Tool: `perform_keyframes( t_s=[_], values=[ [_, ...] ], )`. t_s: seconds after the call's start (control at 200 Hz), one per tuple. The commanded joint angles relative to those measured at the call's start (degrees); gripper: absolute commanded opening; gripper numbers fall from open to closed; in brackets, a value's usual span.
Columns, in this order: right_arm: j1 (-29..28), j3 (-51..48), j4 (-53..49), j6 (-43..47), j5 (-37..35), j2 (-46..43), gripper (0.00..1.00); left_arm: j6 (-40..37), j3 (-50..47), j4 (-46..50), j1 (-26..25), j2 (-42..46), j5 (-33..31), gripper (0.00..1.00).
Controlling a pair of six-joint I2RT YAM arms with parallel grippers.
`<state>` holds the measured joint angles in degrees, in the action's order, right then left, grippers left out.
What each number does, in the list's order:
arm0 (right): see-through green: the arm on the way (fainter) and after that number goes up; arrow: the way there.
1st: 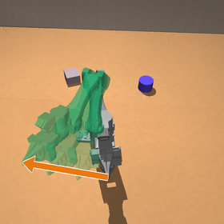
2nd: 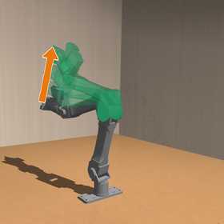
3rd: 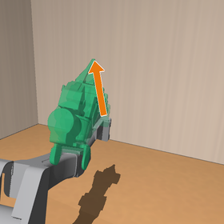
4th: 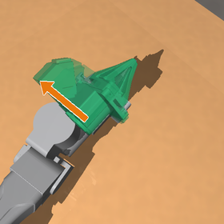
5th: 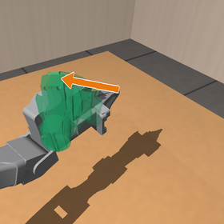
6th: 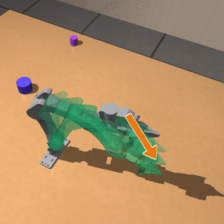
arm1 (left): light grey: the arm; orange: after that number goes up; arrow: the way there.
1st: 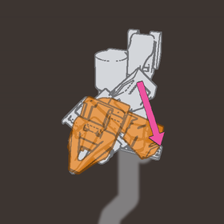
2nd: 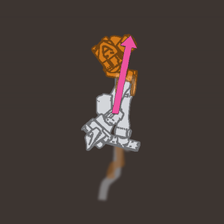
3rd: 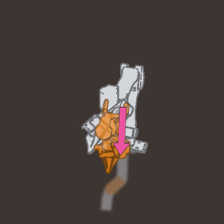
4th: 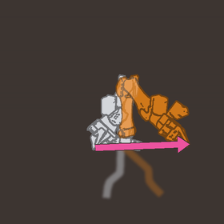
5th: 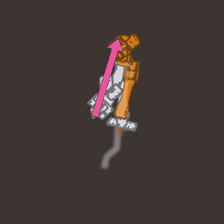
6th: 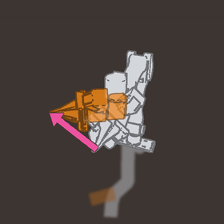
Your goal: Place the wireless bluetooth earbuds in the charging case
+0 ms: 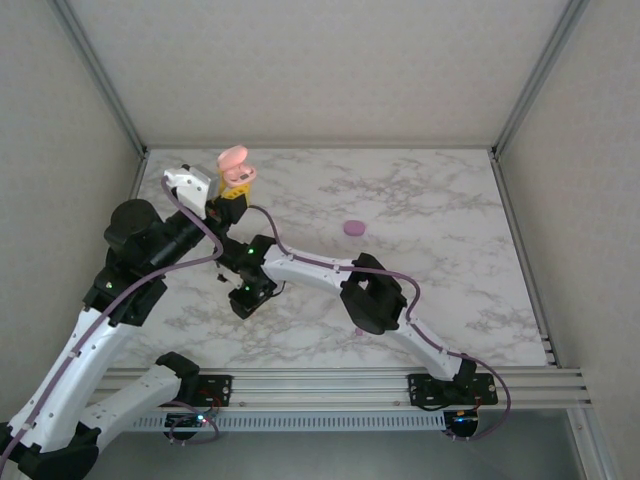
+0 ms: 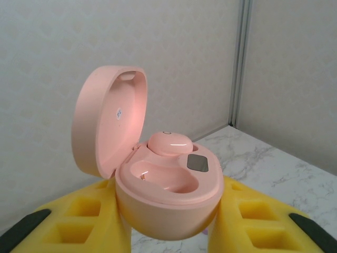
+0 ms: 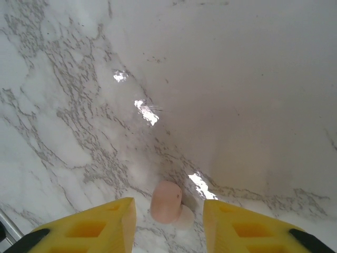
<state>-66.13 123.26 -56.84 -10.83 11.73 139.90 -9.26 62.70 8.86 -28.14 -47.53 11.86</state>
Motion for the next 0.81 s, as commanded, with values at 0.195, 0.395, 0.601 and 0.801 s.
perform_keyframes(
  t_s=[0.195,0.395,0.601,0.801],
  values=[
    [-1.03,4.38,-3.45,1.68,-0.61,3.98,0.36,-0.06,0.5,-2.06,0.17,-0.13,0.46,0.11],
    [-1.28,4.77,-4.81,2.13,-2.96,4.86,0.3,-0.15,0.32,-2.01,0.19,-0.27,0.45,0.11],
    [-0.63,0.75,-3.72,0.16,-6.93,0.91,0.22,-0.35,0.58,-1.71,0.19,-1.12,0.88,0.11],
    [5.06,-15.94,4.07,-7.41,-7.36,-10.34,0.21,0.05,0.32,-2.13,0.19,-2.54,1.73,0.11]
  ],
)
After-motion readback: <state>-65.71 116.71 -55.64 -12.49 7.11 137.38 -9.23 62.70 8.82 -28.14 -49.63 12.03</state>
